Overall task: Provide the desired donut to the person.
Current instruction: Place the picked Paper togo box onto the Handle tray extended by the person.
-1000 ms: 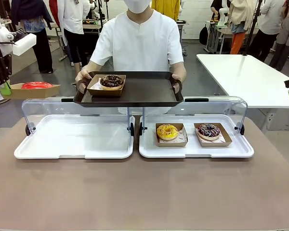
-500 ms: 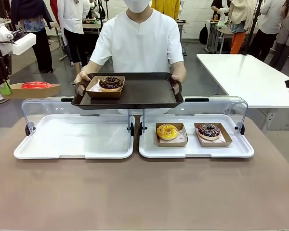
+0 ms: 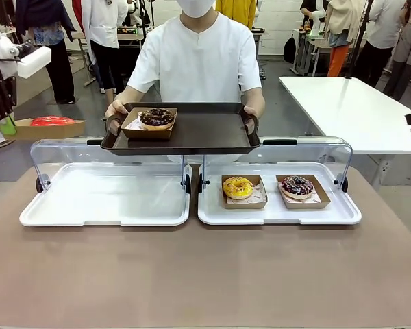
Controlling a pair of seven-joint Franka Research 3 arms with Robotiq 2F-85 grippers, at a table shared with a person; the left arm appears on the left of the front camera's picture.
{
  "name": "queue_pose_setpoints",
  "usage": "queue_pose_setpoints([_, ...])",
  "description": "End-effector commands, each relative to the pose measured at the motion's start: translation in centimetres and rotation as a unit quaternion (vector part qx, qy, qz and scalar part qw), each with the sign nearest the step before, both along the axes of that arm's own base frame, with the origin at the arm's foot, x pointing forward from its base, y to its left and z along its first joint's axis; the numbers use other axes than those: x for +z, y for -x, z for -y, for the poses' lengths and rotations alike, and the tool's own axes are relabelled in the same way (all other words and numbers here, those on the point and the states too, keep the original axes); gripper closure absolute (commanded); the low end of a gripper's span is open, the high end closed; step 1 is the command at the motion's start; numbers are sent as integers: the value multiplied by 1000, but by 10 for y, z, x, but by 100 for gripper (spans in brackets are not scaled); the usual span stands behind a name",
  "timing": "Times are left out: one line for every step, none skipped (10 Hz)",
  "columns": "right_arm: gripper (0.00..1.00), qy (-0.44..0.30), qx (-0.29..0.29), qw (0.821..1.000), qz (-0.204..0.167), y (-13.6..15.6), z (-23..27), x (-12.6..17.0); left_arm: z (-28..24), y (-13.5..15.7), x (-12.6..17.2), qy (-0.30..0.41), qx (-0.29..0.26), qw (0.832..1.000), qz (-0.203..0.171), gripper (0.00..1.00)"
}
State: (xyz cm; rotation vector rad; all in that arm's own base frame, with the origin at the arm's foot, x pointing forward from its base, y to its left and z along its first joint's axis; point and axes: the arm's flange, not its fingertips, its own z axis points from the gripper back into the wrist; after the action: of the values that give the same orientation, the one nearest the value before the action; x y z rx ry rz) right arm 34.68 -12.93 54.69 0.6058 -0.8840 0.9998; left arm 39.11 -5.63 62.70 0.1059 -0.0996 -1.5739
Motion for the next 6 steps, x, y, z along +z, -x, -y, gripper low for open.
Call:
queue_pose_setpoints([0, -10, 3, 1000, 8, -2, -1, -1, 32, 13, 70, 23, -12, 999, 21, 99])
queue_pose_setpoints([0, -10, 3, 1000, 8, -2, -1, -1, 55, 35, 95, 12, -43, 998, 47, 99])
queue_pose_setpoints([0, -10, 3, 1000, 8, -2, -1, -1, 77, 52, 112, 3, -77, 994, 76, 99])
queue_pose_setpoints([0, -10, 3, 1000, 8, -2, -1, -1, 99, 53, 124, 5, -110, 992, 66, 99])
queue_pose_setpoints([0, -10, 3, 1000, 8, -2, -1, -1, 129, 50, 125, 18, -124, 991, 51, 99])
queue_pose_setpoints([0, -10, 3, 1000, 8, -2, -1, -1, 158, 50, 116, 27, -135, 990, 39, 99])
